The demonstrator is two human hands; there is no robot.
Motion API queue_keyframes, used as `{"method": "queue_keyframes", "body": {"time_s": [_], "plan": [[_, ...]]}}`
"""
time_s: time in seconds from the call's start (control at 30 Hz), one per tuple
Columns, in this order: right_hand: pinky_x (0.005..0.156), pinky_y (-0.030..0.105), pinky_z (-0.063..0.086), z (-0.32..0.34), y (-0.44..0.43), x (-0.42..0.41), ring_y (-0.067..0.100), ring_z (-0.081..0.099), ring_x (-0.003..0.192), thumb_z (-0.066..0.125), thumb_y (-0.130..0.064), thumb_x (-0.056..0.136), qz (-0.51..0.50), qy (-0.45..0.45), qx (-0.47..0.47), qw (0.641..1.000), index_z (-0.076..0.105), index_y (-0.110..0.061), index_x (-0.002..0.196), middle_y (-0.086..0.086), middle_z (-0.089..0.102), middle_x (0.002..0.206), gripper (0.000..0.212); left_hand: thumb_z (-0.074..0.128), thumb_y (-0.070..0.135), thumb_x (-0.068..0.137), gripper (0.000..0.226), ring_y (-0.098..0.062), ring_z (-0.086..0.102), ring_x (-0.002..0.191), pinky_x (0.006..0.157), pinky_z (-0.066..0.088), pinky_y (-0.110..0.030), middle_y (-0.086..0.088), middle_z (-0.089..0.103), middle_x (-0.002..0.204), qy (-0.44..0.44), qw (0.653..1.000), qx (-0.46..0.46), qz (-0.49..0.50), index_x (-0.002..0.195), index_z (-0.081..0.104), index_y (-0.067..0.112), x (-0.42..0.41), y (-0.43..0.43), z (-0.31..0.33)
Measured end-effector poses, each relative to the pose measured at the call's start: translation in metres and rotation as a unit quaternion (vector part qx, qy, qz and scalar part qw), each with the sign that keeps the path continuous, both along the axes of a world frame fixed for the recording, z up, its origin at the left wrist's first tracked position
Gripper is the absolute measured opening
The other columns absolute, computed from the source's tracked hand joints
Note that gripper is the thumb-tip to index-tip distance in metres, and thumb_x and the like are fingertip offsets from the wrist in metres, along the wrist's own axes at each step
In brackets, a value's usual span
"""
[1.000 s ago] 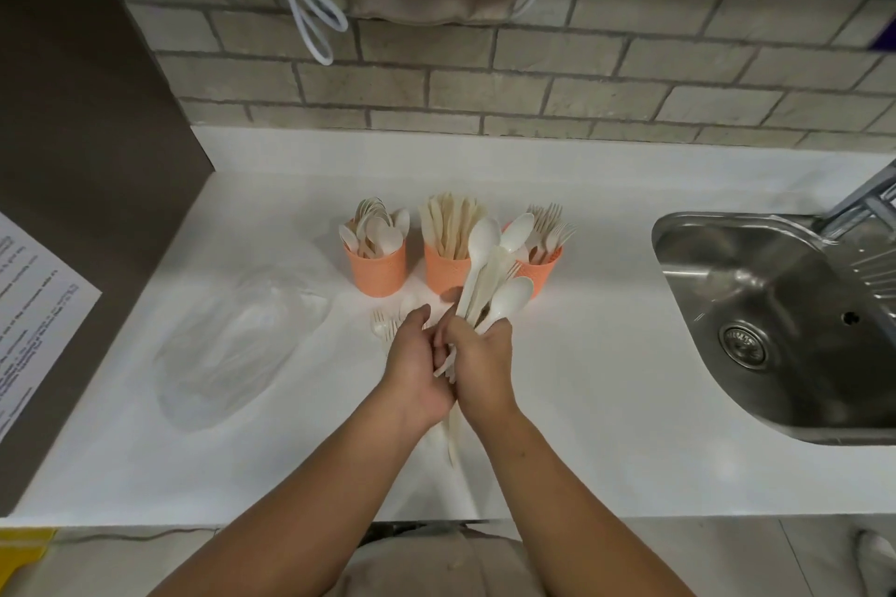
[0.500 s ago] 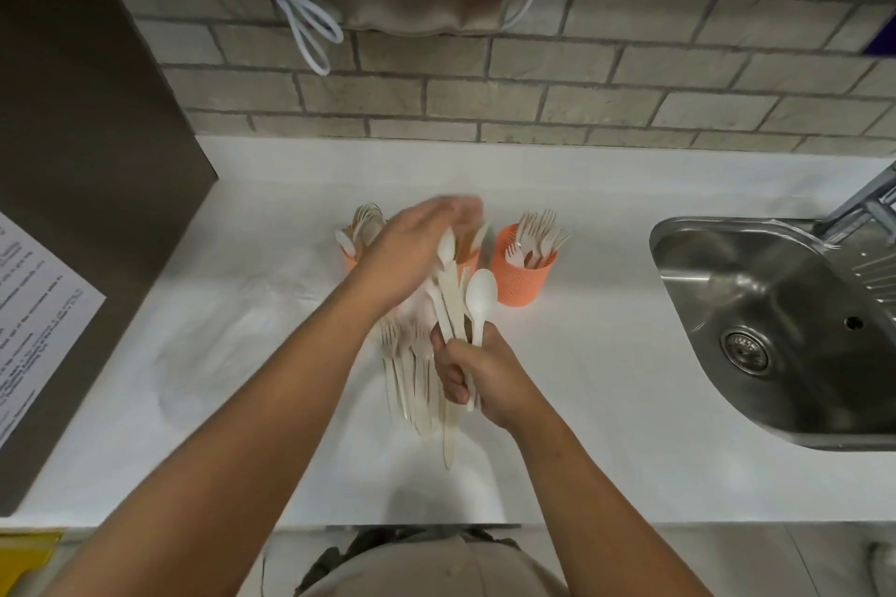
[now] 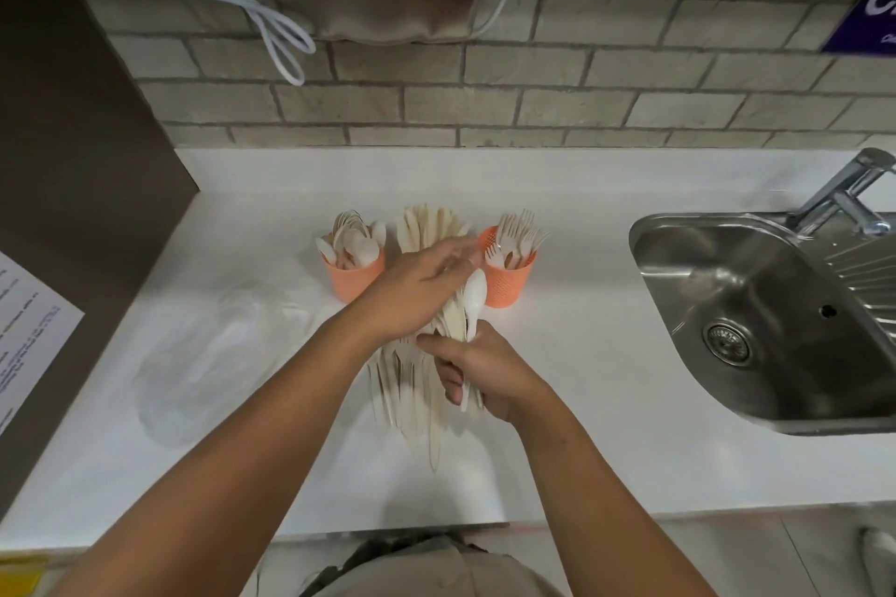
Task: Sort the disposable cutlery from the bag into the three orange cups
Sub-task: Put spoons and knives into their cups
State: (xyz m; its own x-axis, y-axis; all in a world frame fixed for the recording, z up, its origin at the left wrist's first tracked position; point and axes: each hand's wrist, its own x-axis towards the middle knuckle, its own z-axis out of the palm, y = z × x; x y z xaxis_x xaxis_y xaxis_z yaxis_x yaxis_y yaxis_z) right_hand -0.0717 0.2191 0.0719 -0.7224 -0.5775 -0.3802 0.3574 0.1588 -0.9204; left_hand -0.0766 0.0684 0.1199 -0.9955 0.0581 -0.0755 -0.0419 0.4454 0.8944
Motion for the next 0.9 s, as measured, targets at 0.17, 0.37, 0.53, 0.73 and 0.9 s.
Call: {"method": "queue_keyframes", "body": {"time_s": [0.17, 0.37, 0.53, 0.73, 0.9], "plan": [[0.051, 0.030, 0.036, 0.011, 0.006, -0.009, 0.019, 0.037, 0.047, 0.069, -0.009, 0.095, -0.054, 0.013, -0.061, 0.997, 0.057, -0.013, 0.073, 0.004, 0.041, 0.056, 0.025, 0.051, 0.071, 0.091, 0.059, -0.027, 0.067, 0.113, 0.090, 0.052, -0.039, -0.003, 0.074, 0.123, -0.100, 0.921, 0.345, 0.150, 0.133, 0.062, 0.031, 0.014, 0.007, -0.018], [0.050, 0.028, 0.045, 0.012, -0.001, -0.005, 0.020, 0.052, 0.061, 0.059, 0.011, 0.083, 0.073, 0.039, -0.002, 0.997, 0.065, -0.009, 0.116, 0.014, 0.057, 0.078, 0.039, 0.084, 0.050, 0.077, 0.056, -0.047, 0.067, 0.081, 0.056, 0.054, -0.037, -0.021, 0.075, 0.111, -0.142, 0.933, 0.312, 0.111, 0.118, 0.074, 0.014, 0.038, 0.025, -0.029], [0.064, 0.034, 0.055, 0.010, -0.004, -0.006, 0.027, 0.061, 0.071, 0.065, 0.004, 0.085, 0.109, 0.058, -0.007, 0.992, 0.068, -0.002, 0.107, 0.018, 0.061, 0.078, 0.023, 0.069, 0.036, 0.097, 0.032, -0.041, 0.065, 0.071, 0.049, 0.048, -0.035, -0.015, 0.077, 0.109, -0.132, 0.932, 0.312, 0.127, 0.110, 0.077, 0.008, 0.041, 0.017, -0.023], [0.087, 0.039, 0.059, 0.026, 0.028, -0.029, 0.016, 0.072, 0.090, 0.074, -0.051, 0.076, 0.159, 0.100, 0.159, 0.969, 0.076, -0.024, 0.103, 0.000, 0.074, 0.100, 0.038, 0.064, 0.022, 0.100, 0.015, -0.023, 0.057, 0.061, 0.073, 0.055, -0.040, -0.005, 0.051, 0.066, -0.070, 0.849, 0.484, 0.200, 0.095, 0.058, 0.008, 0.043, 0.001, -0.031], [0.073, 0.031, 0.055, 0.047, 0.020, -0.043, 0.014, 0.067, 0.078, 0.070, -0.035, 0.094, -0.028, 0.180, 0.036, 0.983, 0.071, -0.027, 0.111, 0.007, 0.067, 0.096, 0.019, 0.067, 0.030, 0.096, 0.023, -0.012, 0.036, 0.045, 0.047, 0.033, -0.025, -0.002, 0.040, 0.061, -0.084, 0.867, 0.472, 0.134, 0.093, 0.057, 0.009, 0.049, -0.001, -0.037]]}}
